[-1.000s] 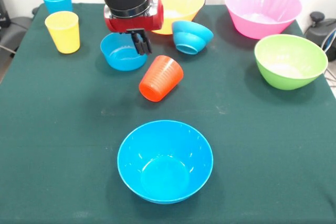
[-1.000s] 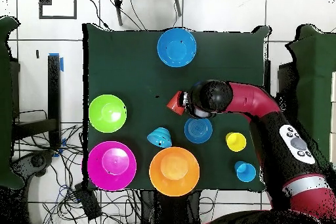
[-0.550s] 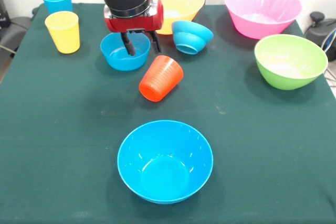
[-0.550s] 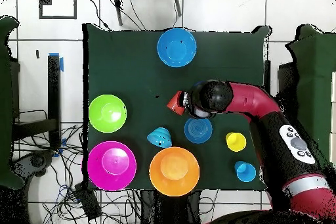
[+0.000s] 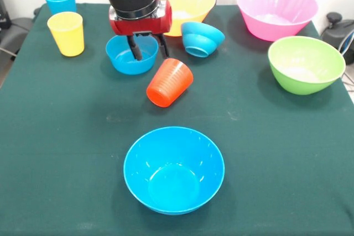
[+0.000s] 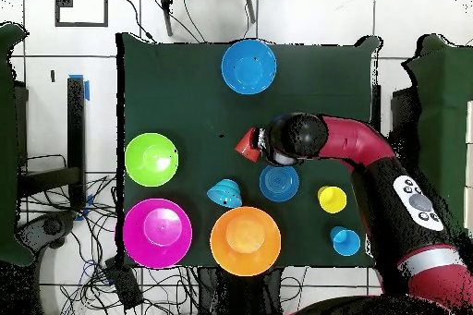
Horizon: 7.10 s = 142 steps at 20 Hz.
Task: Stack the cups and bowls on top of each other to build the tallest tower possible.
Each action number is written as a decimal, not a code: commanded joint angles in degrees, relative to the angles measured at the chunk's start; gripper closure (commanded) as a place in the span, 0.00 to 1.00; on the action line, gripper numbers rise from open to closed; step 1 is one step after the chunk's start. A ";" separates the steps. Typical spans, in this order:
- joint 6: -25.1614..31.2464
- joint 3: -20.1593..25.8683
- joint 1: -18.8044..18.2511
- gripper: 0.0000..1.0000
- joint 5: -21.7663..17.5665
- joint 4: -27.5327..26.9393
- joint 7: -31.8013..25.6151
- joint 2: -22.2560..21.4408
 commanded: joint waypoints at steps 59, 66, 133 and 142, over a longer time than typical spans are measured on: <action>12.60 -1.76 3.34 0.00 4.05 2.03 -5.40 -10.38; 10.07 -1.85 2.98 0.00 2.82 4.72 -3.84 -11.31; -6.14 -0.82 2.53 0.00 2.93 5.01 -2.52 -1.42; -6.50 0.04 1.09 0.00 1.19 2.81 -4.95 1.13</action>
